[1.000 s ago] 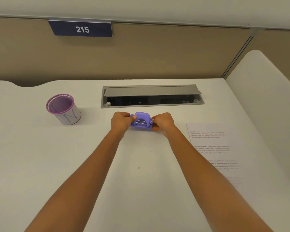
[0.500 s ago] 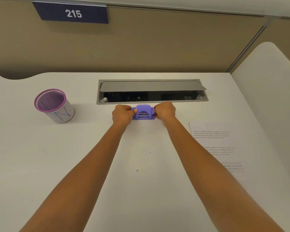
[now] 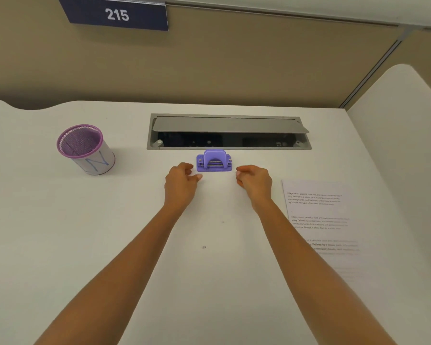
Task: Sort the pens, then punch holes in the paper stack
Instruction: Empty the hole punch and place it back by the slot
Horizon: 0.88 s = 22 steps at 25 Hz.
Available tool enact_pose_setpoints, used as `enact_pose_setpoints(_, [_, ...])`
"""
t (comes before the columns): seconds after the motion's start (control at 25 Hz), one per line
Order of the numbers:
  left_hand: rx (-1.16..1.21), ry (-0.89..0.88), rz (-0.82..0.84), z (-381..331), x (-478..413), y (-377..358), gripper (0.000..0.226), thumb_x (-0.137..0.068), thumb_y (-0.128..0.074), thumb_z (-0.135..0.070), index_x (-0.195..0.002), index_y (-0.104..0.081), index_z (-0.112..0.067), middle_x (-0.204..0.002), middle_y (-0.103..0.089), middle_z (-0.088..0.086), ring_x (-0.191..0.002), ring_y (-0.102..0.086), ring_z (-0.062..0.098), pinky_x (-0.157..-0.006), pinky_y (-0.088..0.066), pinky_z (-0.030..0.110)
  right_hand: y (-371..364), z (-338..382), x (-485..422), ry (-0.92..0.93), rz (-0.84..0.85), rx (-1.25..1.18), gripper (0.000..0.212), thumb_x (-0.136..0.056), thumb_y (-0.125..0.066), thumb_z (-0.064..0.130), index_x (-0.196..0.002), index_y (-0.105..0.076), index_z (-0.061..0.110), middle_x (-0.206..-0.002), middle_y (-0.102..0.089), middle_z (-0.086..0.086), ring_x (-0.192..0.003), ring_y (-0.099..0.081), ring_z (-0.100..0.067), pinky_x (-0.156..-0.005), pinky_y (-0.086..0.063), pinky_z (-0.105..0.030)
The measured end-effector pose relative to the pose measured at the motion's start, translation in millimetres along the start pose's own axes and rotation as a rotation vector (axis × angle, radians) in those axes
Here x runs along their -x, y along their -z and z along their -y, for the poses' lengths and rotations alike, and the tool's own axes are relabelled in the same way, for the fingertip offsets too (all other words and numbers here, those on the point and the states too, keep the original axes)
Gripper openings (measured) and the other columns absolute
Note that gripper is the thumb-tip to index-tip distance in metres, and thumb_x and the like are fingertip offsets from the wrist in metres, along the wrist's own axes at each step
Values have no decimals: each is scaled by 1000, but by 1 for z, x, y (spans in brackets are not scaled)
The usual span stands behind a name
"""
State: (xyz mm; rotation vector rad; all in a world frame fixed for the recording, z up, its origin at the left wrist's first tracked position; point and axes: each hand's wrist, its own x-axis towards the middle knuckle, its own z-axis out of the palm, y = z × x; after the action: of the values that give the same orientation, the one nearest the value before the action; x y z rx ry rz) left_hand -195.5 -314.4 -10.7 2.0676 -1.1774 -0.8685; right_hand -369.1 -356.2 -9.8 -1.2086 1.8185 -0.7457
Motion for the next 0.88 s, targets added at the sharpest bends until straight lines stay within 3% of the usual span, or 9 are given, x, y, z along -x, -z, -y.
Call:
enact_pose_setpoints(0.08, [-165,-179,33,21,34,6,21,-90,-63,-22,-109,-67,-16,-111,-64,5,-101,-61,21,-86,-47,29,13,-14,25,81,103,74,16,-87,-67,15,-100,-77,13,-102,-75,-5,-94,-69,-18,-91,-53,-26])
enact_pose_setpoints(0.2, [-300,-355,102,46,85,8,15,-89,-63,-22,-99,-73,-21,-104,-64,-3,-99,-58,18,-79,-45,27,23,-32,56,278,215,287,14,-85,-68,13,-94,-79,15,-99,-76,-1,-87,-67,-11,-83,-46,-14])
enact_pose_setpoints(0.4, [-328,-357,107,61,132,4,18,-88,-63,-28,-103,-73,-25,-106,-63,-8,-100,-55,17,-77,-43,25,23,-42,78,533,370,582,18,-87,-63,12,-99,-76,14,-105,-70,-3,-100,-62,-21,-88,-48,-32])
enact_pose_setpoints(0.64, [-422,-362,52,60,144,-3,23,-90,-62,-22,-112,-70,-20,-113,-64,-3,-105,-55,20,-74,-45,28,20,-39,85,682,382,805,23,-93,-55,15,-109,-72,12,-111,-65,-4,-109,-54,-22,-85,-49,-38])
enact_pose_setpoints(0.88, [-540,-375,48,53,145,-1,17,-91,-58,-14,-100,-72,-15,-105,-67,-1,-98,-58,22,-68,-43,29,9,-23,94,807,359,1091,19,-86,-49,-3,-98,-64,3,-103,-61,-12,-101,-56,-30,-67,-42,-35])
